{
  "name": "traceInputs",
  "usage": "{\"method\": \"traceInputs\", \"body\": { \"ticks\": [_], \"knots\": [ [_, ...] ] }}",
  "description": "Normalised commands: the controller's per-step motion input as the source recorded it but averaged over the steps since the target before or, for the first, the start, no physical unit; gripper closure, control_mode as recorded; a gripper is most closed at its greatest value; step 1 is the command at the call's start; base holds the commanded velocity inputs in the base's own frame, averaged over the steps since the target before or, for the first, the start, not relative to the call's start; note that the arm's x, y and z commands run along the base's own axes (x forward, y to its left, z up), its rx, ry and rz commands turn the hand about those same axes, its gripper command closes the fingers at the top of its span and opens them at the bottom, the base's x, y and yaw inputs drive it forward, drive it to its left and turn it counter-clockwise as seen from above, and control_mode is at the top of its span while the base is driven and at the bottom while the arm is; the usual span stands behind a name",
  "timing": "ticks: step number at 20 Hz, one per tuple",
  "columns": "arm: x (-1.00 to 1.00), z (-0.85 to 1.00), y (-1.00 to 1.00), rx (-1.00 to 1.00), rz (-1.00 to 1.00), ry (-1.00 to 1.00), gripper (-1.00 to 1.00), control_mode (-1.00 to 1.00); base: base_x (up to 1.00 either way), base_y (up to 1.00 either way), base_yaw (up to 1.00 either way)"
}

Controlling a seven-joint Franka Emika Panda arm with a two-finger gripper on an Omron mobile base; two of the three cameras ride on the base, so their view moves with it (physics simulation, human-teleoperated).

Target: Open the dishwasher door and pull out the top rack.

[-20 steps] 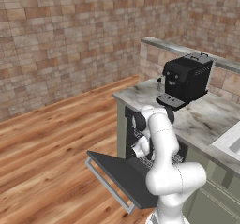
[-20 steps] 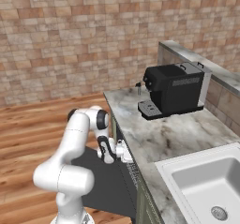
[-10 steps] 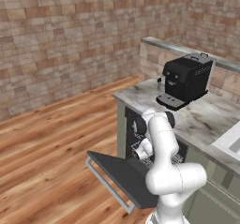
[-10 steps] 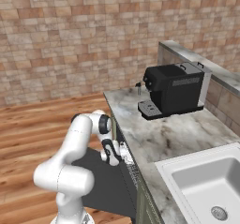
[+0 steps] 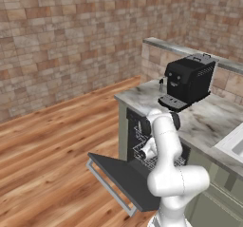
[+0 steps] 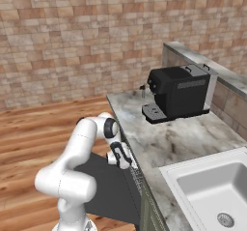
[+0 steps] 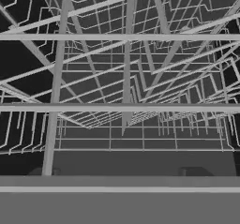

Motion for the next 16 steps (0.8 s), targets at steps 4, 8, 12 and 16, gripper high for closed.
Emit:
{"method": "traceInputs", "body": {
  "ticks": [4, 8, 12, 16],
  "knots": [
    [0.24, -0.28, 0.0, 0.2, 0.11, 0.11, -1.0, -1.0, 0.0, 0.0, 0.0],
    [0.11, -0.35, 0.0, 0.2, 0.11, 0.13, -1.0, -1.0, 0.0, 0.0, 0.0],
    [0.0, -0.44, 0.09, 0.18, 0.1, 0.11, -1.0, -1.0, 0.0, 0.0, 0.0],
    [0.0, -0.5, 0.25, 0.19, 0.09, 0.11, -1.0, -1.0, 0.0, 0.0, 0.0]
  ]
}}
